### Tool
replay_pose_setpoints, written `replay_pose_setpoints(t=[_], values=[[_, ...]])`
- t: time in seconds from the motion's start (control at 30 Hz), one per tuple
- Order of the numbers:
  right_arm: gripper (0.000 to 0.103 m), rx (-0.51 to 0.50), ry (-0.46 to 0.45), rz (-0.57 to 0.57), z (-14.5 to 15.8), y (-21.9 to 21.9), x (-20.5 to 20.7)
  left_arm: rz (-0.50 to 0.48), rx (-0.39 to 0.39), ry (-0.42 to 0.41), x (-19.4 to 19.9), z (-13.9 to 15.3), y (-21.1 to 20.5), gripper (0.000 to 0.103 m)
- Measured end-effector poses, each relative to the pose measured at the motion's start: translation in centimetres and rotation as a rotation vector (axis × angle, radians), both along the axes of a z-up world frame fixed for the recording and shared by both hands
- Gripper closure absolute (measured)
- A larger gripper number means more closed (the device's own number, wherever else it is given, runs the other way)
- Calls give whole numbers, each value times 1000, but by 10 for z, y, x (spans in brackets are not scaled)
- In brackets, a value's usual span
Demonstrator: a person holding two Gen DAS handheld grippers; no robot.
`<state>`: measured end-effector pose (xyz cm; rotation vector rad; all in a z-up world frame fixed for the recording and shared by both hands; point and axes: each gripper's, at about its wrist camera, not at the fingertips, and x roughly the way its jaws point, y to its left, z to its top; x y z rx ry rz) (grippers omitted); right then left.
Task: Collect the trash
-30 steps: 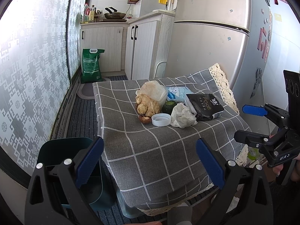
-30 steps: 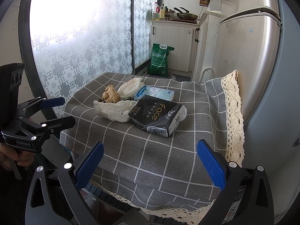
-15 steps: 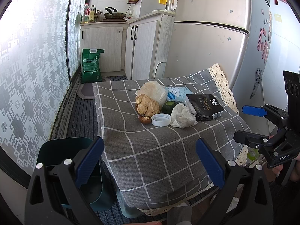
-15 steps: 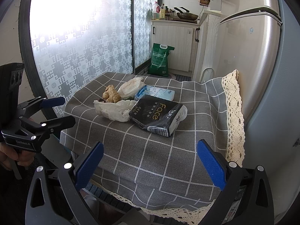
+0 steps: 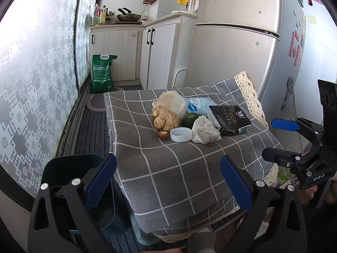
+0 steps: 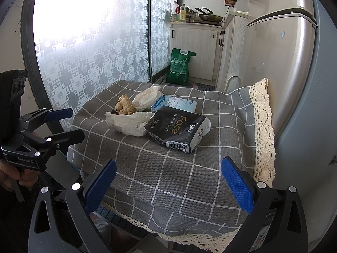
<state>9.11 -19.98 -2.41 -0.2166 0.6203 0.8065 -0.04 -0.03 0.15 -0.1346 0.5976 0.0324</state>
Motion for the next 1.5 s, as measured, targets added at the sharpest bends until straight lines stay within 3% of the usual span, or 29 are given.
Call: replay_pose_setpoints(t=[0.7,0.97,1.1,1.33,1.5], values=[[2,-3,1,1,-3,1,-1,0,5,4,2,-1,-1,3],[4,4,1,60,1,5,-6,-22,21,-14,-2,1,-3,3],[14,24,5,63,8,2,-2,-35,24,-39,-3,5,-3,6],[32,45,36,79,11,-1,5,-68,34,-29,7,4,-8,30],[45,48,72,79,7,-5,9,-89,1,-12,19,3,-14,38]])
